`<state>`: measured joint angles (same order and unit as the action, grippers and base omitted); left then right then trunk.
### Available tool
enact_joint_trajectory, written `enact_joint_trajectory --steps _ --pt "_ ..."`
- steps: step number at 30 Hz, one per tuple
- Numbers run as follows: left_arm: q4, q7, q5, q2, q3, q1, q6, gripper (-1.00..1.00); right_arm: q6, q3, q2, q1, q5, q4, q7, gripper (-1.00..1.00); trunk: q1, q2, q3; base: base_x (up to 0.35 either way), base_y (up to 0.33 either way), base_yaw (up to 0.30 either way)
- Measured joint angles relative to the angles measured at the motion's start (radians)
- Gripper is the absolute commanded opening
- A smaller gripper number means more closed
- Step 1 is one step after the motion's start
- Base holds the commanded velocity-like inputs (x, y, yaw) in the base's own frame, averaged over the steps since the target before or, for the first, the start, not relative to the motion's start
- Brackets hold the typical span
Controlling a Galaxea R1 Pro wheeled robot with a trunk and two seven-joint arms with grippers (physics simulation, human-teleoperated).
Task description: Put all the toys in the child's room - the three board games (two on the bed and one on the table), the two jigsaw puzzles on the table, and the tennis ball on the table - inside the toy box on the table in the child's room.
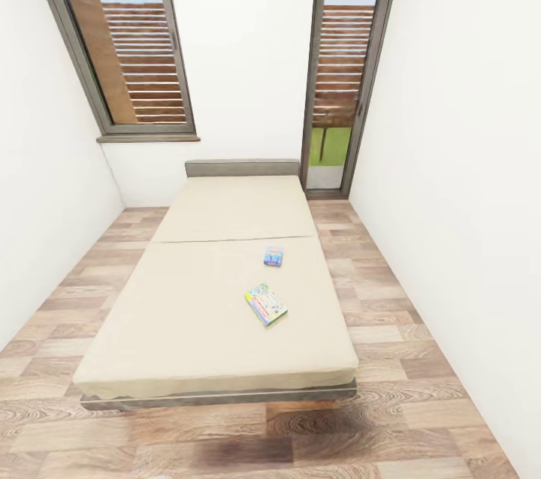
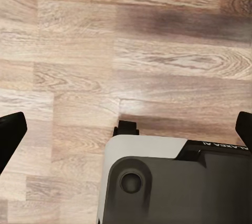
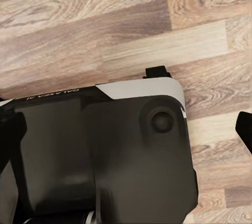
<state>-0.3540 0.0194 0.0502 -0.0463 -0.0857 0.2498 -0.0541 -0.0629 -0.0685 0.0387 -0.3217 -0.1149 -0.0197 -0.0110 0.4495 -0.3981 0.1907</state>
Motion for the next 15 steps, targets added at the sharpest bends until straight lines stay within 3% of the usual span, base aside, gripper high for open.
enact_joint_trajectory --steps 15 --pt "0.000 0.000 0.001 -0.001 0.000 0.000 0.000 1.00 -0.010 0.000 0.003 0.000 -0.001 0.000 0.000 1.00 0.000 0.000 0.000 0.000 0.000 0.000"
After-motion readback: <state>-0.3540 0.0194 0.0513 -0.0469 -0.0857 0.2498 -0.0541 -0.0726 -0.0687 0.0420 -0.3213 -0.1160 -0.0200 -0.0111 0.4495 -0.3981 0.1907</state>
